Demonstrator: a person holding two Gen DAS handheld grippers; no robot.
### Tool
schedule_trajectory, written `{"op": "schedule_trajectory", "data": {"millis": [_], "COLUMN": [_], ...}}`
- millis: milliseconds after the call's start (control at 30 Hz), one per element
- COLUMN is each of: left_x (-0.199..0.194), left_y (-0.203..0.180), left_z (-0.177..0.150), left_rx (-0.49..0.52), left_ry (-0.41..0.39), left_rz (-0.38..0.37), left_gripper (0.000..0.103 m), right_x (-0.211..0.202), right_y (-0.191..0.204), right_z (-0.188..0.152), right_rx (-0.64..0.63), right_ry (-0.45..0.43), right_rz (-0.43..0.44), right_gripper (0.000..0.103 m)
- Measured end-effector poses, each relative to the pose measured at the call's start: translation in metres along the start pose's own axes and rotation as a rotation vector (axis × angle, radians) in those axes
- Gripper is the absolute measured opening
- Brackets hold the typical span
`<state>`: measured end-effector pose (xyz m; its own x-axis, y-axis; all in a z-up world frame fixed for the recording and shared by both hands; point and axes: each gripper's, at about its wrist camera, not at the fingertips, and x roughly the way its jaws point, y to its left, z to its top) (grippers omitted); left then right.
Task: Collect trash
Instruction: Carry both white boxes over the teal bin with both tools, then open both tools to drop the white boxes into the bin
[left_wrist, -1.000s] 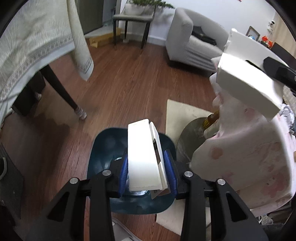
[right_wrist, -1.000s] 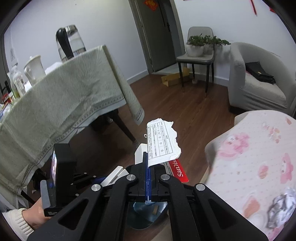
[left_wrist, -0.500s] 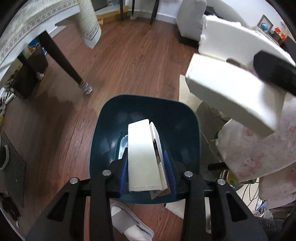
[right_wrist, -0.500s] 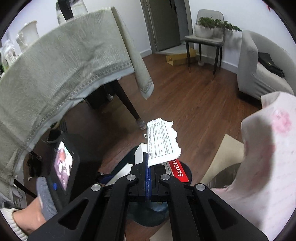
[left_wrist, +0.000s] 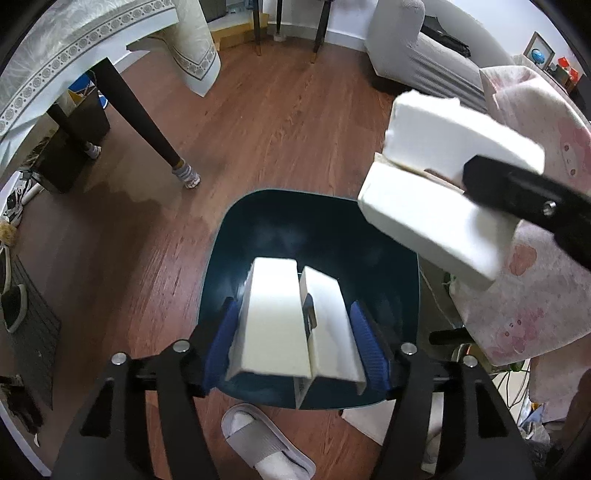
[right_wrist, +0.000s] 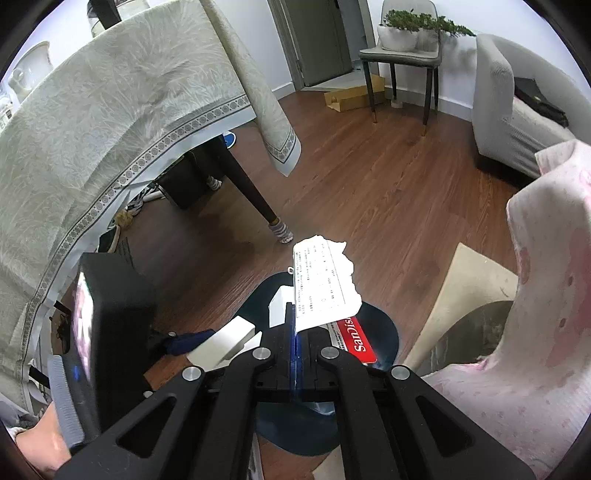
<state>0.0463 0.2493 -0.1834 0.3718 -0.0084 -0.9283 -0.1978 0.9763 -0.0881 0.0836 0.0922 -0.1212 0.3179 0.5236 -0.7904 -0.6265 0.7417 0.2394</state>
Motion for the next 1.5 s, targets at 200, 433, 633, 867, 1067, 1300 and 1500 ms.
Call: {"op": "schedule_trajectory", "data": {"millis": [200, 433, 633, 867, 1067, 1300, 1500], "left_x": [-0.012, -0.028, -0.064, -0.111, -0.141, -0.161, -0.172], "left_y": [0.003, 0.003, 0.007, 0.006, 0.003, -0.006, -0.009], "left_z": [0.002, 0.005, 0.013, 0.019, 0.022, 0.018, 0.017], "left_rx": [-0.008, -0.005, -0.018, -0.023, -0.03, 0.006, 0.019], "left_ry": [-0.042, -0.078, -0.17, -0.3, -0.371, -0.418, -0.44], "left_rz": [0.011, 0.024, 0.01, -0.011, -0.044, -0.044, -0.086], "left_gripper": [0.075, 0.077, 0.077, 0.077, 0.072, 0.06, 0.056], "right_x": [0.008, 0.016, 0.027, 0.047, 0.066, 0.09, 0.103], "right_y": [-0.001, -0.01, -0.01, -0.004, 0.004, 0.015, 0.019], "right_z": [-0.002, -0.006, -0.01, -0.017, -0.025, -0.035, -0.041], "right_rx": [0.002, 0.019, 0.023, 0.012, -0.002, -0.015, -0.017], "right_ry": [0.009, 0.024, 0.042, 0.076, 0.113, 0.162, 0.183], "right_rz": [0.002, -0.013, -0.008, -0.005, -0.001, -0.009, -0.028], "right_gripper": [0.0, 0.0, 0.0, 0.0, 0.0, 0.0, 0.0]}}
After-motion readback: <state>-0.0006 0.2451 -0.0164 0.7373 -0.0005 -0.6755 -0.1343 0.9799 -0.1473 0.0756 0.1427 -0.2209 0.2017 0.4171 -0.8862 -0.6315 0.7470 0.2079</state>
